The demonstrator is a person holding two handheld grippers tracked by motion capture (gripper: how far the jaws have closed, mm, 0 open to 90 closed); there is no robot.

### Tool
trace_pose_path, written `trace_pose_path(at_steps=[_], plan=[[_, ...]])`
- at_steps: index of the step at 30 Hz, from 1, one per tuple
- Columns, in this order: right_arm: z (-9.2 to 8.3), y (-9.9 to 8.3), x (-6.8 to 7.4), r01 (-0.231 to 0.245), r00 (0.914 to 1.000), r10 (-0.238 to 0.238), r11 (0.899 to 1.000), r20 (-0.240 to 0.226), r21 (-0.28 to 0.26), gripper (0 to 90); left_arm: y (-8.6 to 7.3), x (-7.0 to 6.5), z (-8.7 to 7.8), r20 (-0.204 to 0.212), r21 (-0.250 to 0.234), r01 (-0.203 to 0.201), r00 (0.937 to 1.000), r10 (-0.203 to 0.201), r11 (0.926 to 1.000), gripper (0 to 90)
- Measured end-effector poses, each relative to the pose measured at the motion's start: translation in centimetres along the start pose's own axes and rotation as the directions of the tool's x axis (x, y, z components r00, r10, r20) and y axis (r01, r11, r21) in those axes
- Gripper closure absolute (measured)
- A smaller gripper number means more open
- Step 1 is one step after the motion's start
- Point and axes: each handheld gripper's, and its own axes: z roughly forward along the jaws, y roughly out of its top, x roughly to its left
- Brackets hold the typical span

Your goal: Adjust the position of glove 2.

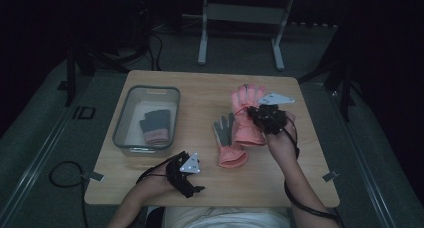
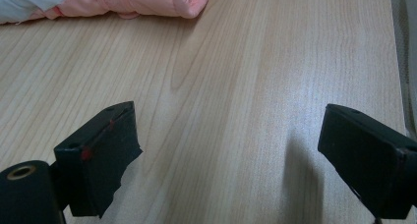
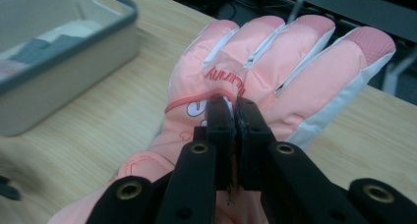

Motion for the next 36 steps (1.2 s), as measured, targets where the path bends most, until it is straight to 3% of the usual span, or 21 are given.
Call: trace_pose_path(at_steps=[2, 11, 13, 20, 24, 26, 31, 36], plan=[[0.6, 0.3, 1.3, 0.015, 0.9995, -0.015, 1.0, -0.028, 0.002, 86.5, 0.0, -0.1, 0.0, -0.001, -0.005, 0.008, 1.0, -0.008, 1.0, 7.9], [3.2, -0.7, 3.7, 0.015, 0.9959, -0.01, 0.998, -0.09, 0.056, 86.3, 0.1, -0.2, 0.1, 0.0, 0.008, 0.001, 1.0, -0.001, 1.0, 7.9], [3.9, -1.3, 3.9, 0.007, 0.9944, 0.001, 0.997, -0.106, 0.073, 86.2, 0.1, -0.2, 0.2, -0.002, 0.012, -0.002, 1.0, 0.002, 0.9999, 7.9], [6.2, -3.3, 3.9, 0.018, 0.9957, -0.003, 0.987, -0.092, 0.158, 85.9, 0.2, -0.2, 0.2, -0.003, 0.015, -0.002, 1.0, 0.002, 0.9999, 7.9], [7.3, -4.3, 3.8, 0.011, 0.9961, 0.005, 0.982, -0.088, 0.187, 85.3, 0.3, -0.2, 0.3, -0.001, 0.014, 0.01, 1.0, -0.01, 0.9999, 7.9], [7.8, -4.7, 3.8, 0.003, 0.9955, 0.016, 0.981, -0.093, 0.196, 84.3, 0.3, -0.2, 0.3, -0.021, 0.015, 0.025, 0.9995, -0.025, 0.9996, 7.9], [8.8, -5.5, 4.1, -0.003, 0.9947, 0.023, 0.981, -0.1, 0.196, 81.1, 1.0, 0.1, -0.4, -0.077, -0.029, 0.065, 0.9948, -0.067, 0.9974, 8.0], [7.5, -4.6, 3.6, -0.007, 0.9941, 0.02, 0.992, -0.106, 0.122, 64.1, 2.6, 0.5, -2.0, -0.126, -0.092, 0.122, 0.9831, -0.133, 0.9883, 8.3]])
